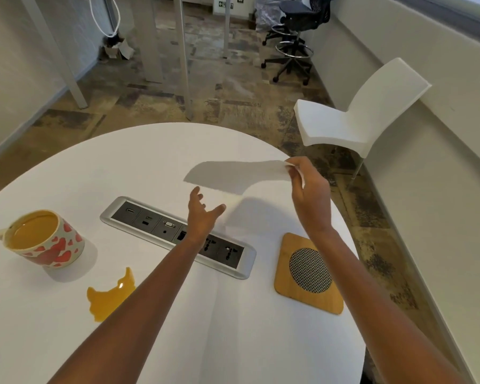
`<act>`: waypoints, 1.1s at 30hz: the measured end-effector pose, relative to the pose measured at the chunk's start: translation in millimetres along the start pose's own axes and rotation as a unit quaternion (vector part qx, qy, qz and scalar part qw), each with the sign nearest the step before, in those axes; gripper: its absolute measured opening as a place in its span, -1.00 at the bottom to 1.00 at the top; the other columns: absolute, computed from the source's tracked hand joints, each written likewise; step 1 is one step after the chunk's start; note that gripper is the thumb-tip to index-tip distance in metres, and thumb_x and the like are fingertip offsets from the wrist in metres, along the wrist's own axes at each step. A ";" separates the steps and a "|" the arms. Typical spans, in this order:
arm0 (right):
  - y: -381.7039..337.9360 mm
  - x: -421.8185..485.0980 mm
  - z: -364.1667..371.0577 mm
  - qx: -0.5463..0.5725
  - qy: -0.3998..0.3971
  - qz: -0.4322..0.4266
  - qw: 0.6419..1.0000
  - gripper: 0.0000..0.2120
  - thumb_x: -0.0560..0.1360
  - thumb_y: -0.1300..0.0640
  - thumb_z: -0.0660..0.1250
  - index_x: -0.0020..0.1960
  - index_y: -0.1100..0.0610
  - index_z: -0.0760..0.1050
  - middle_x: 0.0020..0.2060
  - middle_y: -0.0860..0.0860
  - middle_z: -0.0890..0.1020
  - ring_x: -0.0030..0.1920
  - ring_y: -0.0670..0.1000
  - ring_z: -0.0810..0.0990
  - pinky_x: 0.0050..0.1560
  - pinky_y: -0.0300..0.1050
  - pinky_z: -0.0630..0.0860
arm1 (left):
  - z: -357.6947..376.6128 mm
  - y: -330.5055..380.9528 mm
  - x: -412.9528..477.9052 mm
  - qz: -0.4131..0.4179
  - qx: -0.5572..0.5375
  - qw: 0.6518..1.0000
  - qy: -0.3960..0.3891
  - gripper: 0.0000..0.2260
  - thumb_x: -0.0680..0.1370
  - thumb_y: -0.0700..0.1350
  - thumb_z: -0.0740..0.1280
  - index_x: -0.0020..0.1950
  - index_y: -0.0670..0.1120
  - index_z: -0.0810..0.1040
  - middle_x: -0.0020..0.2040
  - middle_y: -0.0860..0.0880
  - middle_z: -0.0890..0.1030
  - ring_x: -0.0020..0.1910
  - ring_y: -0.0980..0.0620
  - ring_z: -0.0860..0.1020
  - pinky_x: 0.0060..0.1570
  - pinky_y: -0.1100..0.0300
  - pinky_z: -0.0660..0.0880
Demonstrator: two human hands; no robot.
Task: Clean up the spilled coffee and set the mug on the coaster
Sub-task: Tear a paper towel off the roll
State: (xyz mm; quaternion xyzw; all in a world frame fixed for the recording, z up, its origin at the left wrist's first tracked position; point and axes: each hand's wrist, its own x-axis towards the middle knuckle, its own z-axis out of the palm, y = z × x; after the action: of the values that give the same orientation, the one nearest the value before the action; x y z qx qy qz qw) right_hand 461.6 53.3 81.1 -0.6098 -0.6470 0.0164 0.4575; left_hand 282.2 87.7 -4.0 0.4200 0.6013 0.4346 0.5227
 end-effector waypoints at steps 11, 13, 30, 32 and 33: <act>-31.4 4.5 -1.7 0.048 -0.006 0.040 0.998 -0.82 0.58 0.20 0.19 0.08 0.28 0.49 -0.15 0.12 0.62 -0.16 0.00 0.55 -0.20 -0.29 0.48 | -43.7 13.4 -17.5 0.089 -0.073 0.993 0.003 -0.73 0.56 -0.15 0.24 0.17 -0.29 0.47 -0.08 -0.05 0.60 -0.10 0.13 0.60 -0.20 0.42 0.51; -39.7 1.7 6.4 0.033 -0.028 0.047 0.998 -0.80 0.57 0.16 0.21 0.08 0.26 0.50 -0.08 0.15 0.66 -0.12 0.04 0.61 -0.14 -0.13 0.55 | -47.5 12.8 -20.4 0.089 -0.083 0.992 -0.014 -0.78 0.58 -0.16 0.20 0.11 -0.27 0.50 -0.12 -0.03 0.59 -0.17 0.15 0.58 -0.21 0.39 0.55; -143.0 -47.1 100.2 0.050 -0.137 0.172 0.974 -0.71 0.55 0.13 0.25 0.22 0.22 0.51 0.20 0.15 0.58 0.16 0.09 0.56 0.20 -0.18 0.45 | -85.3 15.5 -54.6 0.061 -0.085 0.985 -0.140 -0.70 0.62 0.00 0.01 0.24 -0.05 0.41 -0.05 0.02 0.59 -0.13 0.19 0.59 -0.28 0.41 0.58; -153.0 -51.7 108.4 0.059 -0.139 0.182 0.972 -0.73 0.55 0.15 0.25 0.20 0.23 0.53 0.17 0.16 0.60 0.13 0.09 0.57 0.18 -0.18 0.45 | -99.5 14.8 -55.1 0.064 -0.085 0.983 -0.153 -0.70 0.63 0.01 -0.01 0.23 -0.01 0.42 -0.08 0.08 0.60 -0.16 0.24 0.60 -0.30 0.44 0.55; -157.8 -54.1 112.2 0.064 -0.140 0.182 0.971 -0.74 0.55 0.17 0.25 0.18 0.23 0.54 0.14 0.17 0.61 0.10 0.10 0.58 0.14 -0.21 0.45 | -106.3 14.5 -54.9 0.066 -0.085 0.982 -0.156 -0.71 0.63 0.01 -0.02 0.20 0.02 0.42 -0.08 0.10 0.60 -0.17 0.25 0.60 -0.30 0.44 0.54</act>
State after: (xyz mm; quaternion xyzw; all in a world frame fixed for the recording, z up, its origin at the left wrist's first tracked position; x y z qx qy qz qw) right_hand 262.0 29.6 76.3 -0.6783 -0.5802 0.2260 0.3901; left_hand 182.9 30.1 32.5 0.4755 0.4444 0.4467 0.6139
